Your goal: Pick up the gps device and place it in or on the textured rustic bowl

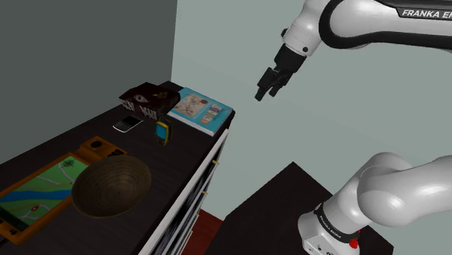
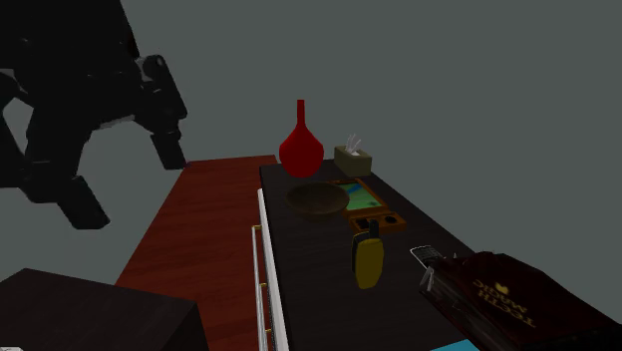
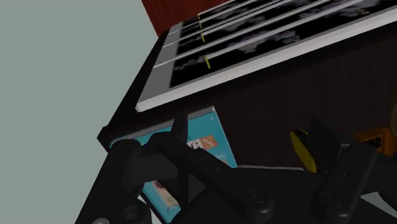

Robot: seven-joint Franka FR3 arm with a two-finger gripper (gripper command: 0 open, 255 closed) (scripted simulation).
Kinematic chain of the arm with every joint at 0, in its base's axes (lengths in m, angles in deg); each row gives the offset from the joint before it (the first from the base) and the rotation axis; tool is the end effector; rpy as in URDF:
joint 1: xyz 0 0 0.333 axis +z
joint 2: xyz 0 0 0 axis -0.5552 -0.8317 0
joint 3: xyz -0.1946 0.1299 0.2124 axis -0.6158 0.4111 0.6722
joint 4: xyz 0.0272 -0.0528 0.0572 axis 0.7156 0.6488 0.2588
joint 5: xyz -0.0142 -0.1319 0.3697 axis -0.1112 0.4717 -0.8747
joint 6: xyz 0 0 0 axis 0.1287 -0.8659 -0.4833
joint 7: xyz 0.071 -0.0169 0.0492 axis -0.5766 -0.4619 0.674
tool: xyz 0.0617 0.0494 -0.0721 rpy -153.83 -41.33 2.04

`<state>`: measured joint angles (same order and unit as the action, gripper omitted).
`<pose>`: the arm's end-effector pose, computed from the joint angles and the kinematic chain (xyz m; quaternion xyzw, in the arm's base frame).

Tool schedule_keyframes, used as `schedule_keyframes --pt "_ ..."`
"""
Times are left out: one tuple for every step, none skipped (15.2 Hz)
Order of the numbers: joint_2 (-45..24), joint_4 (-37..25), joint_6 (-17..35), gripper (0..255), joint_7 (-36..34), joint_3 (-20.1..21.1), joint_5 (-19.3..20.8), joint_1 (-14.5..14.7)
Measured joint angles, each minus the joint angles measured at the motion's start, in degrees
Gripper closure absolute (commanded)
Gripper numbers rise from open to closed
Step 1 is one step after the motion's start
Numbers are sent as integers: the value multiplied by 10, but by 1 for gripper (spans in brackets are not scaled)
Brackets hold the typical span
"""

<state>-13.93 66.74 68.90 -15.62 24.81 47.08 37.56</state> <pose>0.3805 0.0660 0.5331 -0.9970 -0.0372 -0.0578 0.0369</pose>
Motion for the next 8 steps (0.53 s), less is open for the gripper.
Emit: schedule_keyframes --pt "-22 -5 19 0 -1 8 0 4" --pt "-36 -8 33 0 0 12 1 6" --pt "-55 -14 48 0 1 18 2 9" --pt "-74 -17 65 0 0 25 3 12" --pt "-95 -26 79 0 -2 32 5 15" --pt "-116 -34 94 0 -3 38 9 17" --pt "-137 -43 107 0 -8 47 11 21" --pt "-151 -49 117 0 -10 53 15 24"
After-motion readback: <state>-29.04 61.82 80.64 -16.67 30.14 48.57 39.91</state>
